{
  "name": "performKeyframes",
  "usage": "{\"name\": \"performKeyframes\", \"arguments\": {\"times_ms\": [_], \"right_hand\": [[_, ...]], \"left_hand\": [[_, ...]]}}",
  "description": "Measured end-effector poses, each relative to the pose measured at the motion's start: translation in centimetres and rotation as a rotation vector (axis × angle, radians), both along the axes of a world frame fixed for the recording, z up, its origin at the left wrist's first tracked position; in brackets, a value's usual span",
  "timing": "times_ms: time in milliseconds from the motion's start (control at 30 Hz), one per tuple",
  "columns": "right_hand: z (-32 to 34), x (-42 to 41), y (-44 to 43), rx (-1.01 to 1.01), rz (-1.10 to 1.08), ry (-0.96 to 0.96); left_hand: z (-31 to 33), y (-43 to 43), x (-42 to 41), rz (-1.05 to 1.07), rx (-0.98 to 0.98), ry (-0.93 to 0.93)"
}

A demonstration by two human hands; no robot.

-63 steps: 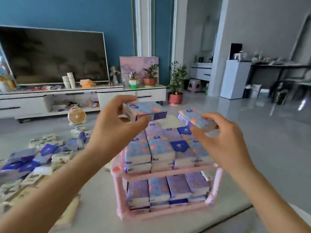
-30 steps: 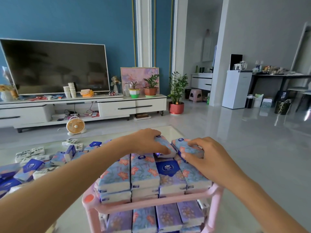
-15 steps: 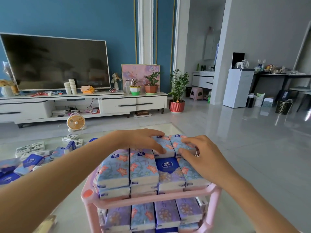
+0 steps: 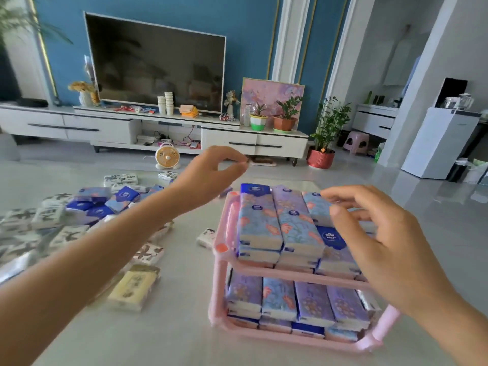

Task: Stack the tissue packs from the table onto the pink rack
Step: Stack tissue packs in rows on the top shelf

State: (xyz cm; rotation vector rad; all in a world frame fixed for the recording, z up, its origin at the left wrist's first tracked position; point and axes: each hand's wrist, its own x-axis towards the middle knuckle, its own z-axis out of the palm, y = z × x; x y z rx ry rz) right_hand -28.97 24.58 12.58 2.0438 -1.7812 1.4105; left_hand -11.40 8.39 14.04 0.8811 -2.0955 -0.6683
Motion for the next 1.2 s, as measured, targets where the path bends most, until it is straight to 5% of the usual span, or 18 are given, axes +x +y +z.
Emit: {"name": "performKeyframes", "arguments": {"times_ms": [333, 667, 1000, 1200], "right_hand": [[-6.2, 15.8, -5.7, 0.346, 0.515, -0.262], [-12.3, 23.9, -14.7, 0.664, 0.450, -0.429], [-13.7, 33.2, -20.4, 0.616, 0.521, -0.234], [-13.8, 36.9, -22.5, 0.569, 0.493, 0.080]], "left_hand": [[-12.0, -2.6, 19.7, 0.633, 0.296, 0.347], [-14.2, -3.5, 28.1, 0.913, 0.129, 0.029], [-16.0, -4.2, 36.6, 0.920, 0.307, -0.269], [-16.6, -4.2, 40.0, 0.996, 0.513, -0.351]]}}
